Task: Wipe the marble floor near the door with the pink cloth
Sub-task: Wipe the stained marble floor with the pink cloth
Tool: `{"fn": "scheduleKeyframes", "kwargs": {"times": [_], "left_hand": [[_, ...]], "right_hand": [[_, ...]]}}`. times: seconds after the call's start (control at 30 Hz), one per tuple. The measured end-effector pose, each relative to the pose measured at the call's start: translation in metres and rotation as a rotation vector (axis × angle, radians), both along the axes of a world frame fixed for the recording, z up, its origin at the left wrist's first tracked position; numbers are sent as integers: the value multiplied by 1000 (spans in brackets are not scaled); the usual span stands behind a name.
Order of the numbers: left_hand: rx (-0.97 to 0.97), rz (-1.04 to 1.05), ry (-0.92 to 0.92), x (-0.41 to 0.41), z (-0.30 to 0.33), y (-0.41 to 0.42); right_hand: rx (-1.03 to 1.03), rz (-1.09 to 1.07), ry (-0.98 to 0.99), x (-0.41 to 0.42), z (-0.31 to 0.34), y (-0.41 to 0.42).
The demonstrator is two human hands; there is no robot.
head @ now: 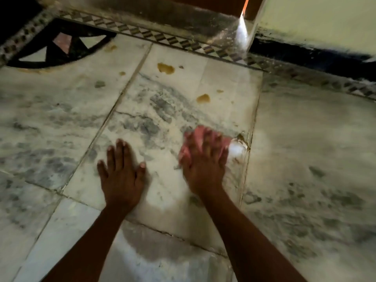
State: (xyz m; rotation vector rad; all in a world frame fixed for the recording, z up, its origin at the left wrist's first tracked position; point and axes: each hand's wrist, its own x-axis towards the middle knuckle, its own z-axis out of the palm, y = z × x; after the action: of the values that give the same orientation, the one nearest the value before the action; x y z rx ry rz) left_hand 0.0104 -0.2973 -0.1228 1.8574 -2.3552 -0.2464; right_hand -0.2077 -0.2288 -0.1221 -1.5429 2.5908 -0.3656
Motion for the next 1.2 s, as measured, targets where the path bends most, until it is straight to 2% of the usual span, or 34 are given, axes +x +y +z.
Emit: {"fn": "scheduleKeyframes", "kwargs": {"times": [0.07, 0.13, 0.2, 0.3, 0.33, 0.43, 0.53, 0.63, 0.7, 0.77, 0.8, 0.87, 0.93, 1.0, 1.03, 1.1, 1.17, 1.2], "left_hand": [[-10, -16, 0, -14, 3, 3], [-5, -7, 6, -22, 6, 4], [-21, 19, 11, -23, 4, 4], [-35, -3, 11, -22, -4, 1], [-40, 2, 13, -21, -6, 0], [-20, 2, 25, -22, -3, 5], [10, 24, -13, -25, 7, 2], [8, 16, -9, -25, 4, 2], [-7, 11, -11, -26, 2, 0], [-12, 11, -26, -25, -3, 1], [-11, 14, -28, -23, -4, 2], [-4, 8, -11, -24, -1, 3], [-8, 4, -17, -25, 2, 3], [14, 16, -10, -25, 4, 3], [22, 14, -8, -25, 5, 5], [3, 6, -20, -25, 3, 1], [-14, 3, -21, -25, -1, 0], [-24, -2, -24, -26, -2, 1]], "right_hand": [[-15, 142, 28, 12, 7, 41], [-2, 137, 55, 1, 8, 97], [15, 3, 94, -32, 2, 113], [-15, -275, 68, -77, -12, 54], [-13, -285, 43, -78, -11, 31], [24, -77, 12, -47, -3, 25], [82, 56, 49, -24, 9, 100], [107, -173, 11, -67, 9, 119], [68, -442, -52, -101, 5, 73], [75, -546, -99, -110, 4, 13], [112, -499, -93, -102, 4, -6], [123, -217, -75, -73, 7, -11], [90, 75, -52, -44, 15, 28], [139, 170, -60, -37, 19, 83], [159, 116, -52, -47, 18, 99], [153, -186, -20, -74, 7, 85], [62, -524, -31, -92, -3, 26], [48, -551, -47, -92, -3, -7]]}}
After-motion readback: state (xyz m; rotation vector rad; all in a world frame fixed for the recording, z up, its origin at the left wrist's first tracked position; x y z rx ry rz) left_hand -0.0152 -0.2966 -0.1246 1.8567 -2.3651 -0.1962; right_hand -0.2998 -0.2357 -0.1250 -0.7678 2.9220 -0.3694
